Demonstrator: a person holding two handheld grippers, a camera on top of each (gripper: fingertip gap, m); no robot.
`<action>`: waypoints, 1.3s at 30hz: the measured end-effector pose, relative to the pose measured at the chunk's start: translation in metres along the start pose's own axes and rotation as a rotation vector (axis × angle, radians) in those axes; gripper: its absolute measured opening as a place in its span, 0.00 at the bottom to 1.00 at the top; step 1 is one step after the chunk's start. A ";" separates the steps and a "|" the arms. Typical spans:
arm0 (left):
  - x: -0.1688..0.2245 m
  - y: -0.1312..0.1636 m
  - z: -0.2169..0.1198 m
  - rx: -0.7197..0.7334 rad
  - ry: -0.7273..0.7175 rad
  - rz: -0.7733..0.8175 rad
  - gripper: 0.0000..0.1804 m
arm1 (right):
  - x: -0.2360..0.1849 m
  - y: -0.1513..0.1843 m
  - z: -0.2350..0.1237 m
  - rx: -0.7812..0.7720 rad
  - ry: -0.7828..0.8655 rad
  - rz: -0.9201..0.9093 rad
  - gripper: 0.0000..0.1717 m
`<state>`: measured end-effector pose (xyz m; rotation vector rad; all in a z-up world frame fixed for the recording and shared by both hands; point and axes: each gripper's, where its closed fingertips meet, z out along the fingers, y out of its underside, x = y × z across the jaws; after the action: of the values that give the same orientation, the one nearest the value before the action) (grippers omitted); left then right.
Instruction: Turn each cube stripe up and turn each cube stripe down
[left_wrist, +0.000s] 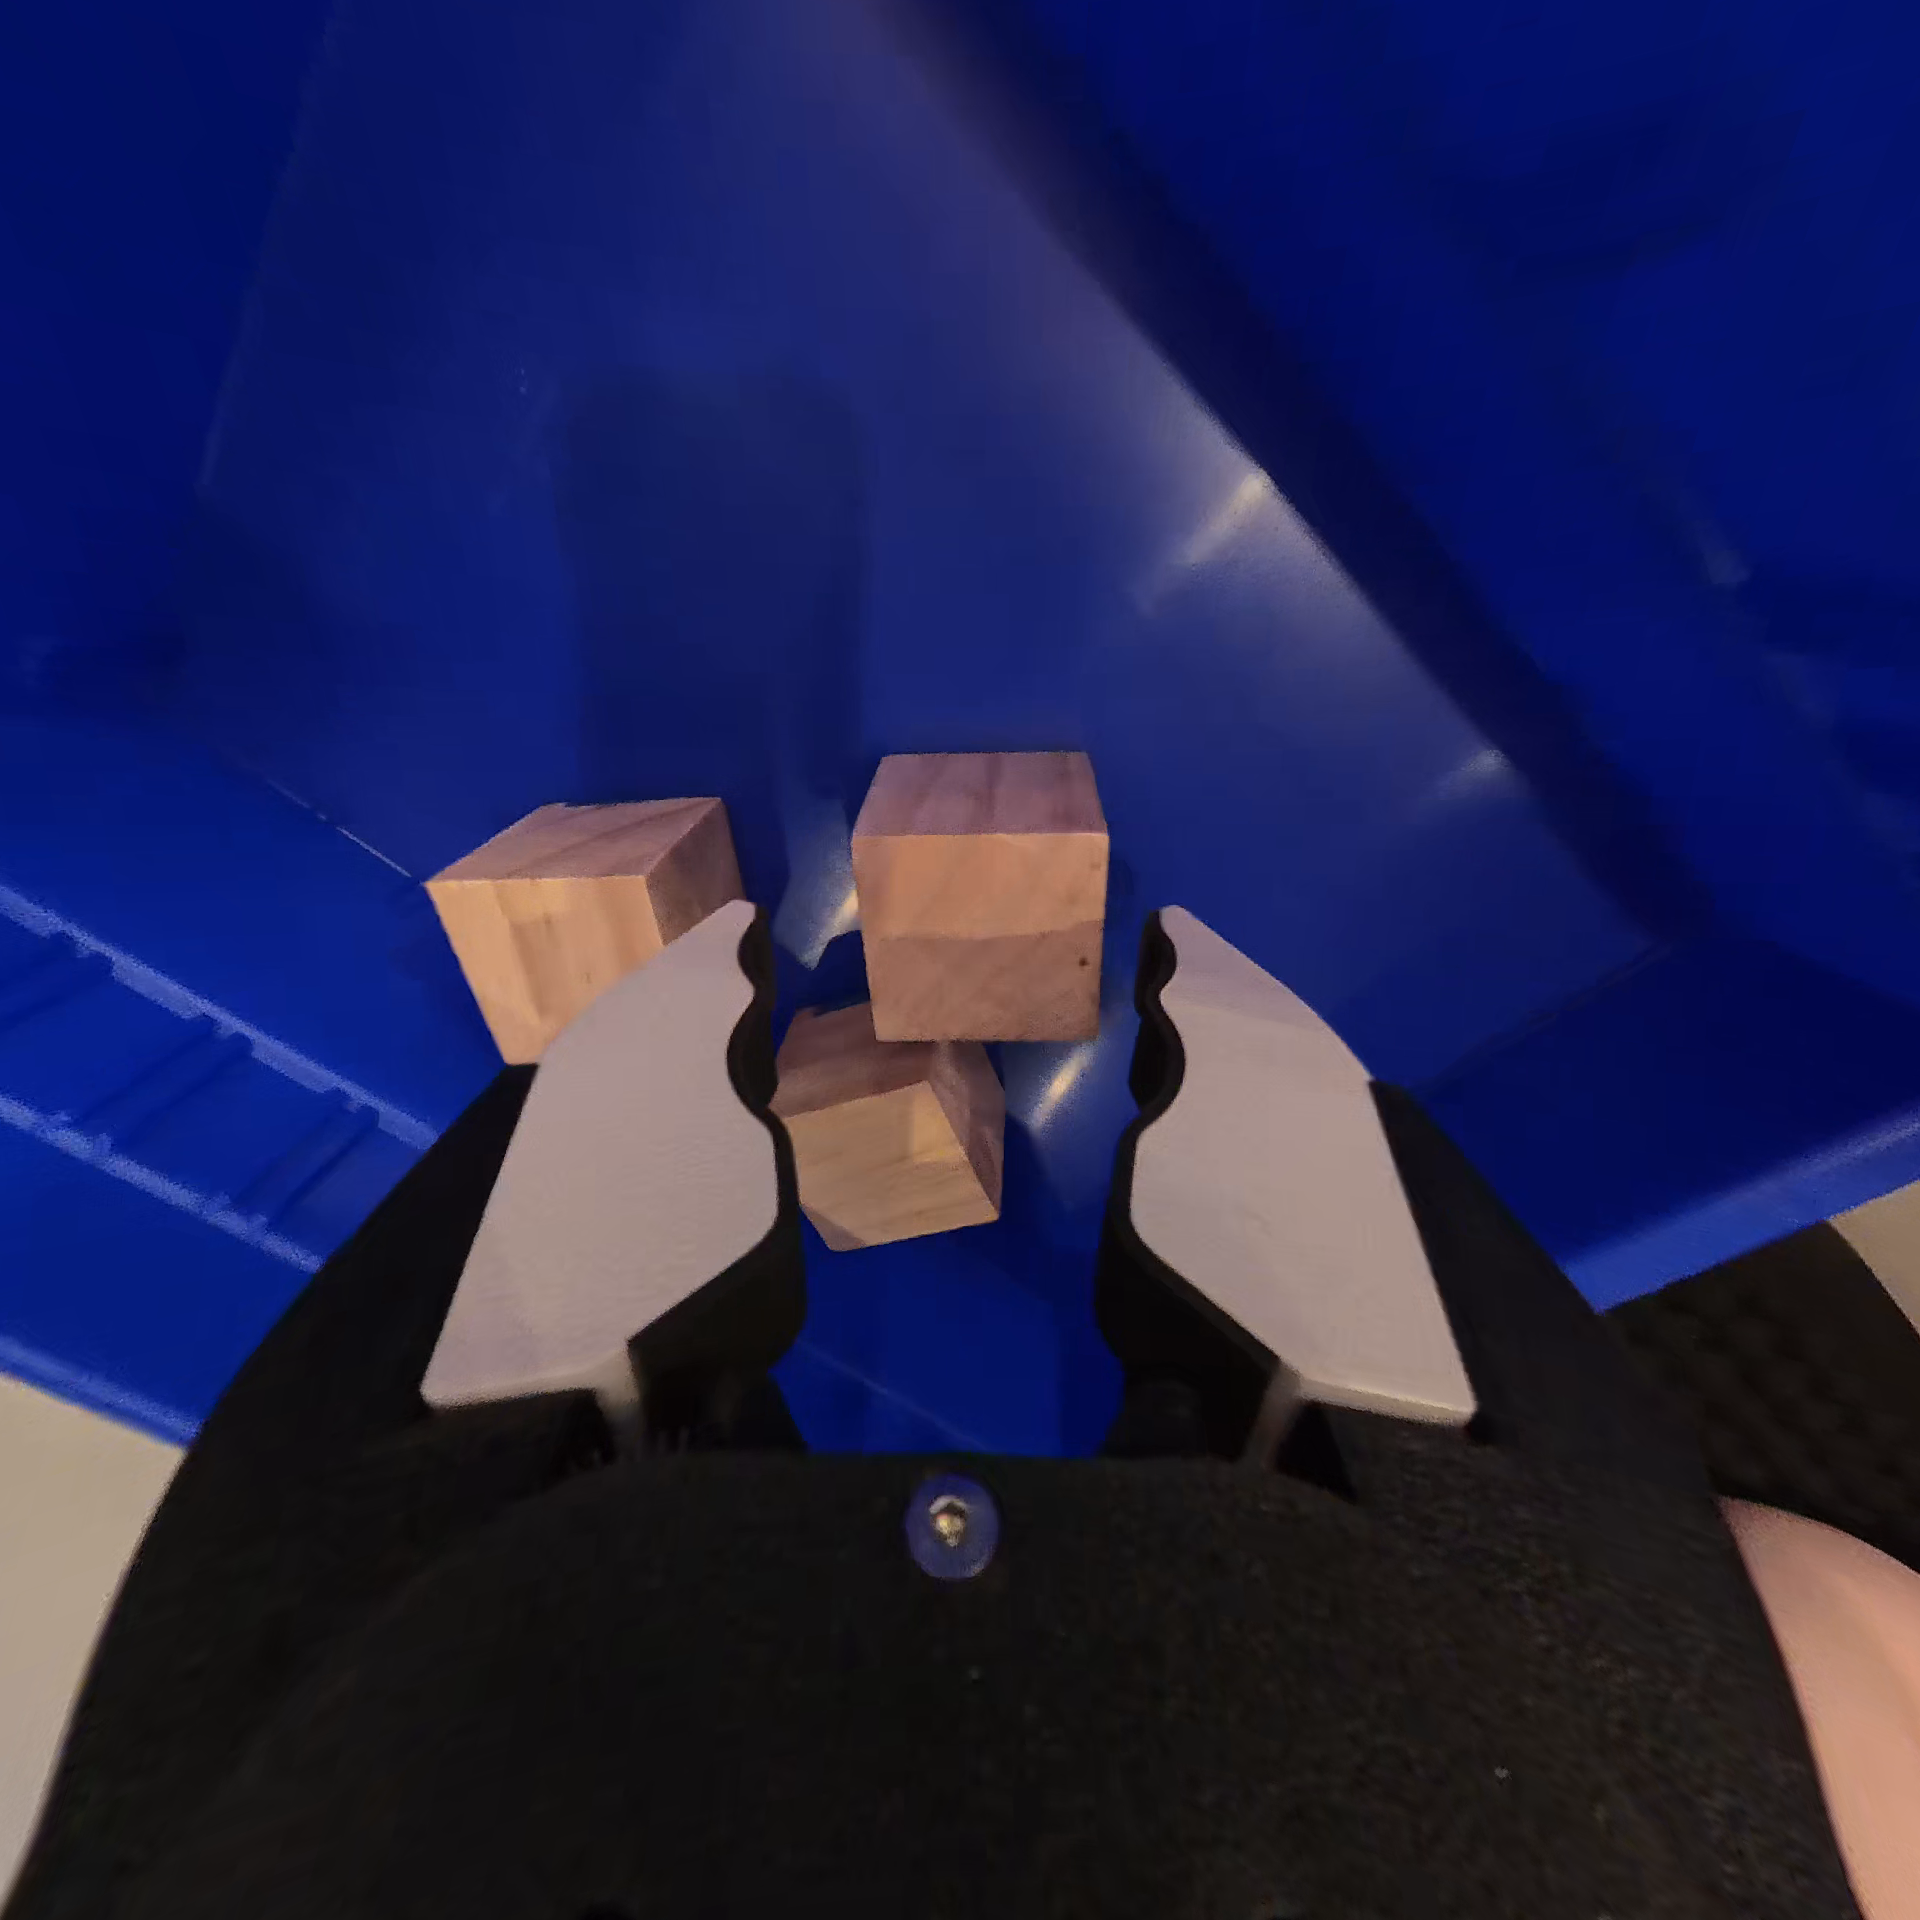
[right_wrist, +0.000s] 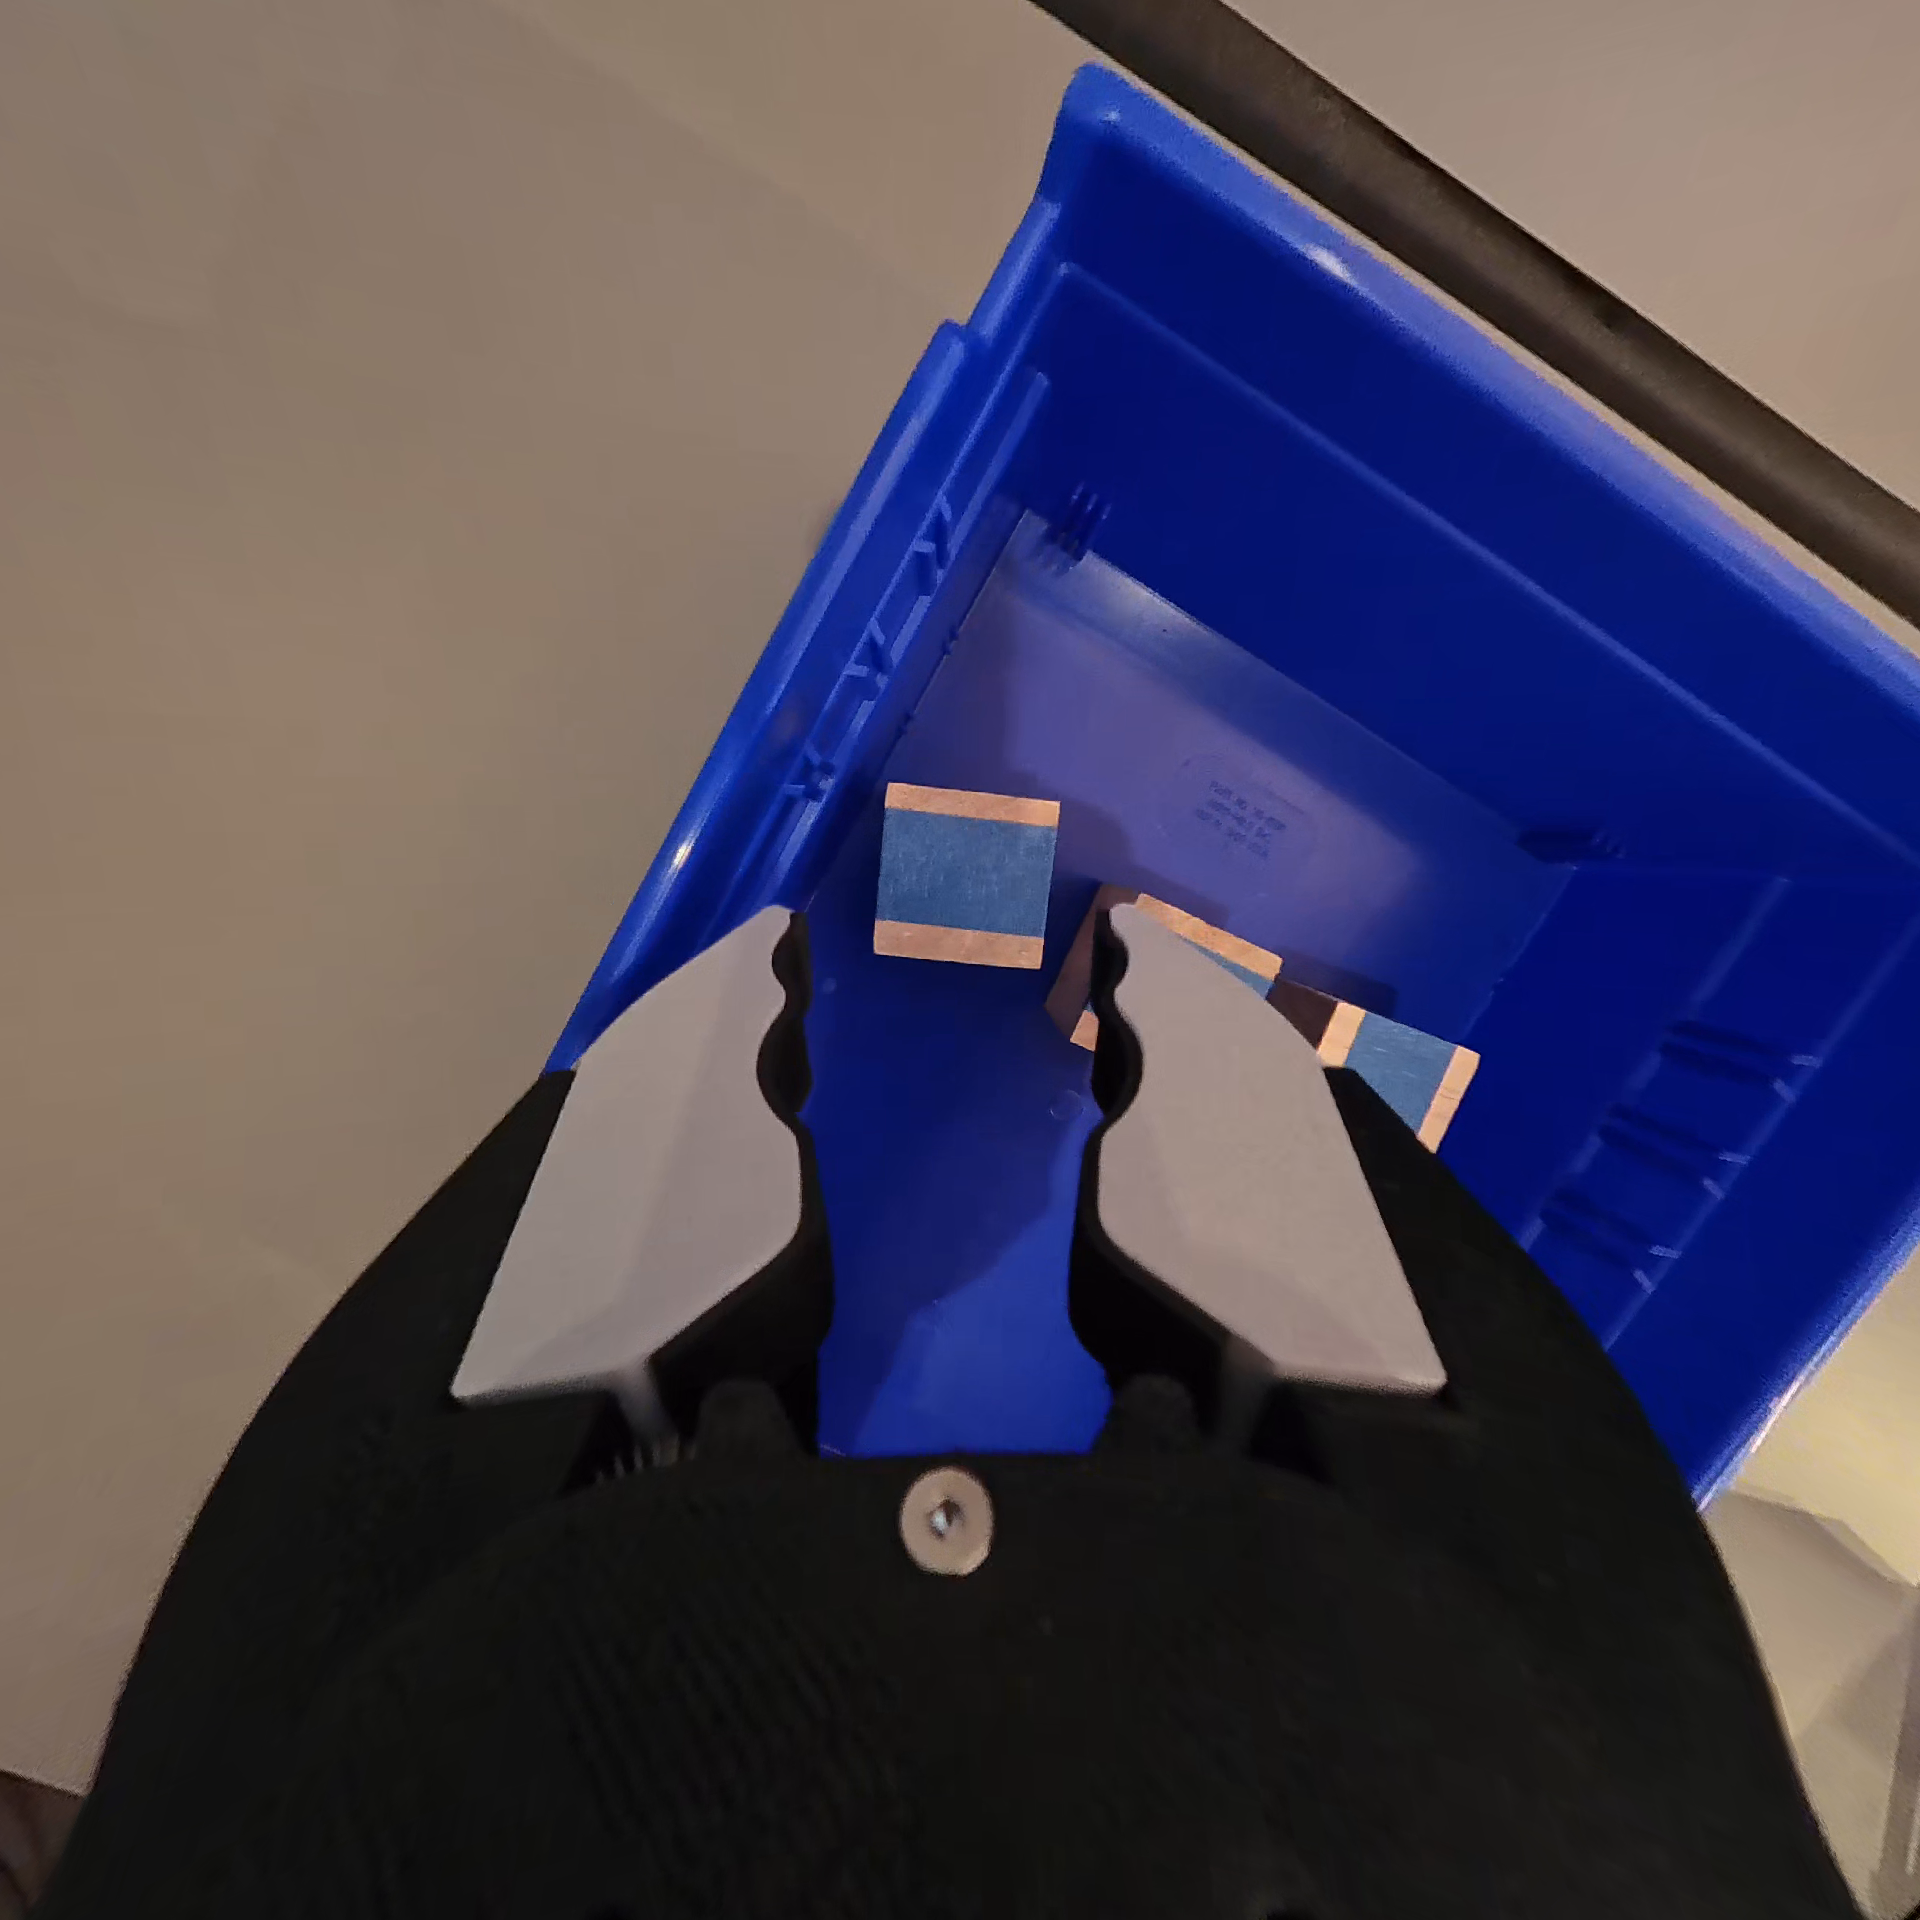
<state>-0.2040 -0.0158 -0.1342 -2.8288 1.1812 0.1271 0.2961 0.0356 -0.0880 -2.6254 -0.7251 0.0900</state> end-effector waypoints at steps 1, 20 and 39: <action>0.000 0.000 0.002 -0.010 0.001 0.000 0.35 | 0.000 0.000 0.000 -0.003 0.000 -0.003 0.31; 0.037 -0.067 -0.196 0.934 0.032 0.033 0.24 | -0.063 -0.086 -0.118 0.612 0.253 -0.330 0.29; 0.228 -0.135 -0.249 1.103 1.143 0.261 0.24 | -0.266 -0.099 -0.164 1.451 0.409 -0.758 0.32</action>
<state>0.0638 -0.1072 0.0942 -1.6007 1.1102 -1.6862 0.0474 -0.0830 0.0894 -0.8838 -0.9247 -0.1101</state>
